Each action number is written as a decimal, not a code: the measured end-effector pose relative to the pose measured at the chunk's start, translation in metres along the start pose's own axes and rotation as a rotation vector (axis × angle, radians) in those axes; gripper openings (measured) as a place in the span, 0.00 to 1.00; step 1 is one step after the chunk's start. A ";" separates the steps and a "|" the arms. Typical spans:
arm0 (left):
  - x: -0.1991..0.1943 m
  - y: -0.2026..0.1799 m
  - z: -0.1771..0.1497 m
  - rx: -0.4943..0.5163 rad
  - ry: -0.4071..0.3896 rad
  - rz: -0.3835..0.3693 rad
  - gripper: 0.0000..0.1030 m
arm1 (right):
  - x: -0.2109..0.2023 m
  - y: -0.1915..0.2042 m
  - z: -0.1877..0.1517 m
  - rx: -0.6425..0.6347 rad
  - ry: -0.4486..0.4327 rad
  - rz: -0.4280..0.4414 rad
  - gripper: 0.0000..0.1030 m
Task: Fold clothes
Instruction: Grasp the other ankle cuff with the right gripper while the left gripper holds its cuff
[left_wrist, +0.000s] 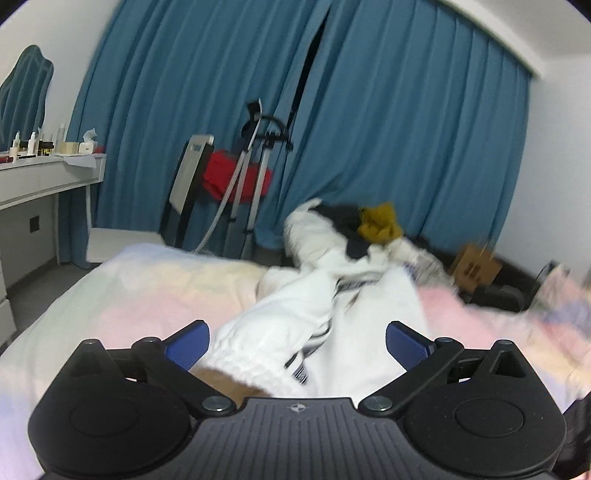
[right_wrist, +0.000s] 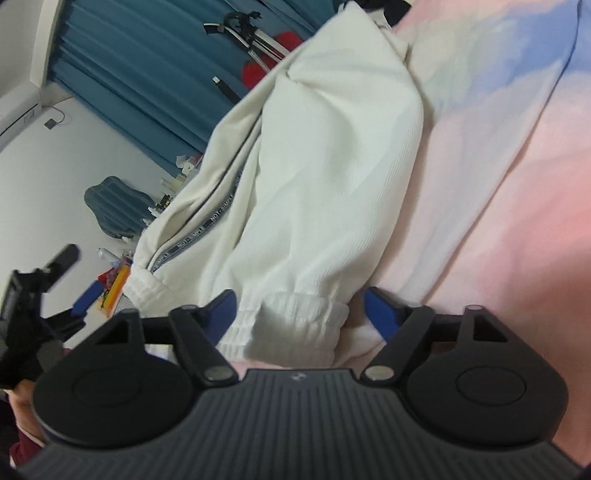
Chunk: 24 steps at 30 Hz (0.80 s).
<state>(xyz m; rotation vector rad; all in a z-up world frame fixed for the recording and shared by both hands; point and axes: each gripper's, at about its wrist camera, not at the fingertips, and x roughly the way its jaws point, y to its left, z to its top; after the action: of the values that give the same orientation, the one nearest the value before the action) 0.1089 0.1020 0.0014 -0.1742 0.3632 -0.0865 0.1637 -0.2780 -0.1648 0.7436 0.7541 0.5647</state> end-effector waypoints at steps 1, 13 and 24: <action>0.009 -0.001 -0.003 0.014 0.010 0.016 0.99 | 0.003 -0.001 0.000 0.006 -0.004 -0.002 0.68; 0.085 0.003 -0.018 0.057 0.122 0.116 0.32 | -0.001 -0.001 -0.001 -0.001 -0.037 0.038 0.36; 0.036 0.032 0.072 -0.010 -0.019 0.090 0.20 | -0.027 0.091 -0.020 -0.056 -0.051 0.220 0.26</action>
<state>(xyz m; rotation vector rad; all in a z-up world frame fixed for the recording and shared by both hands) 0.1700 0.1406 0.0495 -0.1683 0.3518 0.0057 0.1145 -0.2325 -0.0949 0.7914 0.6106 0.7603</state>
